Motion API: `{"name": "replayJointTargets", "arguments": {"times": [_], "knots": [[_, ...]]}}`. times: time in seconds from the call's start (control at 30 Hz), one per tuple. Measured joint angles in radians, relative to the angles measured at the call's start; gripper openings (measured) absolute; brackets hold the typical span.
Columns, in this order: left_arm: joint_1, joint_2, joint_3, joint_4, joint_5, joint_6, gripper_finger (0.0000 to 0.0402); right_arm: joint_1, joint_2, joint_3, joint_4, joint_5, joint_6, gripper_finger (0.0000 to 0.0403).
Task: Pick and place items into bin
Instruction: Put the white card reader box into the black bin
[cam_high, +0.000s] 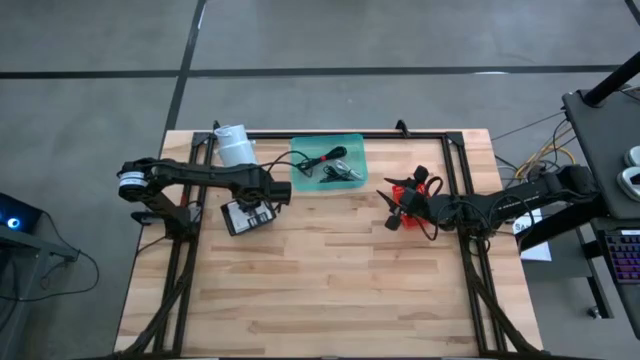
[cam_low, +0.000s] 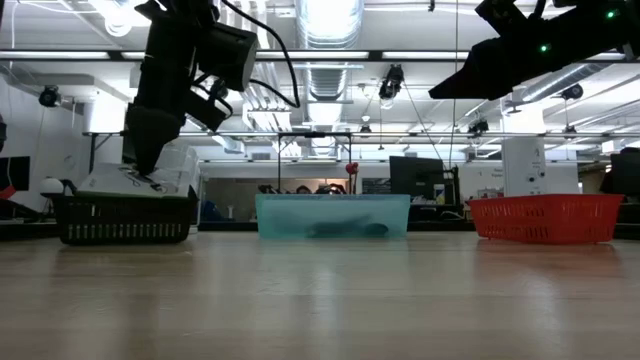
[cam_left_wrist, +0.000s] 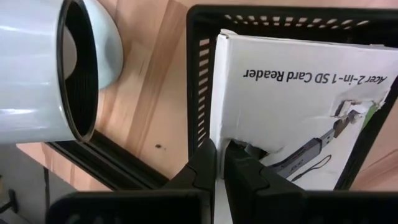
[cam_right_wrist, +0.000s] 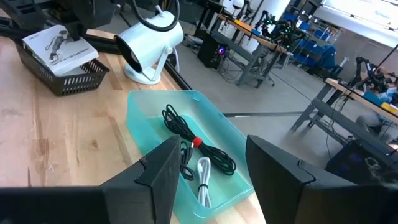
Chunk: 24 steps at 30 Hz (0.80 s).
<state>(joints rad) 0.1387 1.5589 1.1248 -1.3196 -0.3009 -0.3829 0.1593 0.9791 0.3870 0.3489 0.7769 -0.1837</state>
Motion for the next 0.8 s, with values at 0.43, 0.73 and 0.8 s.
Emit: {"name": "replayJointTargets", "arguments": {"times": [0.43, 0.73, 0.8], "knots": [[0.002, 0.000, -0.021, 0.002, 0.016, 0.003, 0.0001, 0.000, 0.000, 0.000, 0.000, 0.000, -0.004, 0.0169], [0.002, 0.001, -0.045, 0.004, 0.017, 0.000, 0.0020, 0.000, 0.000, 0.000, 0.002, 0.000, -0.011, 0.0169], [0.002, 0.002, -0.045, 0.009, 0.017, 0.000, 0.0037, 0.000, 0.000, 0.000, 0.007, 0.000, -0.011, 0.0169]]}}
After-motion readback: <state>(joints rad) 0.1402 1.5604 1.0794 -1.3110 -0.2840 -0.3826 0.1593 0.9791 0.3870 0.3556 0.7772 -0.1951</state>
